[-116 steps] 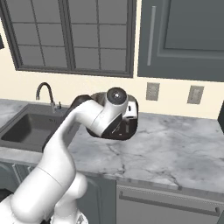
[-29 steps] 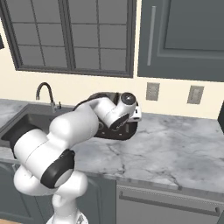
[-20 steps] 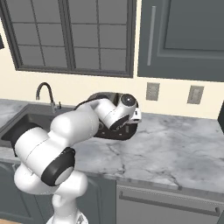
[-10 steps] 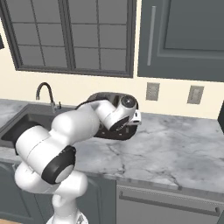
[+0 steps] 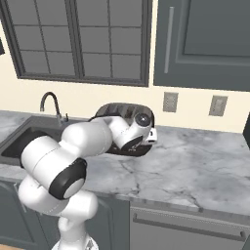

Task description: Start the toaster. Once the lever pops up, take the bread to the plate on the dining counter.

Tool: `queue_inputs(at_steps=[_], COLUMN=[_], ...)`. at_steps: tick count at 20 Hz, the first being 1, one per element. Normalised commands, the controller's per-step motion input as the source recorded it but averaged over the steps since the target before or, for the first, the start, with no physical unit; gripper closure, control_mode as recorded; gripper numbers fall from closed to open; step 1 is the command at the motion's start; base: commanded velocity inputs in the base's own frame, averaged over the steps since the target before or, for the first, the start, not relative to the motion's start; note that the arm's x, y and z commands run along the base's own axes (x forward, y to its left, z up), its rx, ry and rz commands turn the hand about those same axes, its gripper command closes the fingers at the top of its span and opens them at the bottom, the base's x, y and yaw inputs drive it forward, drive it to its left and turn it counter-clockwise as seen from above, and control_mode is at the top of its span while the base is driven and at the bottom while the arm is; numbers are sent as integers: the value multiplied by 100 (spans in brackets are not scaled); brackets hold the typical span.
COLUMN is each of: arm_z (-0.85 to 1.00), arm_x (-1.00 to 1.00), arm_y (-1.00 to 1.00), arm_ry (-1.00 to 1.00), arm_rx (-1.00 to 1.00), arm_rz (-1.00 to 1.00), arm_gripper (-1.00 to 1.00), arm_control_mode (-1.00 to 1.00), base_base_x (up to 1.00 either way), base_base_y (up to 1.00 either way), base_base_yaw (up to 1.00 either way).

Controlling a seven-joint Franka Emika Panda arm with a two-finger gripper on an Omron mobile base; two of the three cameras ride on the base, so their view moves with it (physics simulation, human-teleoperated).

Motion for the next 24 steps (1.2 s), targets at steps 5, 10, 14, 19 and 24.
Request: queue_inputs(at_steps=[5,10,14,19,24], arm_z=[-19,-16,-15,-3,0], arm_x=[0,0,0,0,0], arm_y=[0,0,0,0,0], arm_ry=[0,0,0,0,-3], arm_rx=[0,0,0,0,0], arm_rz=[0,0,0,0,0], arm_gripper=[-100,-100,-100,-100,-100], arm_control_mode=[-100,-100,-100,-100,-100], base_base_x=[0,0,0,0,0], base_base_y=[0,0,0,0,0], base_base_yaw=[0,0,0,0,0])
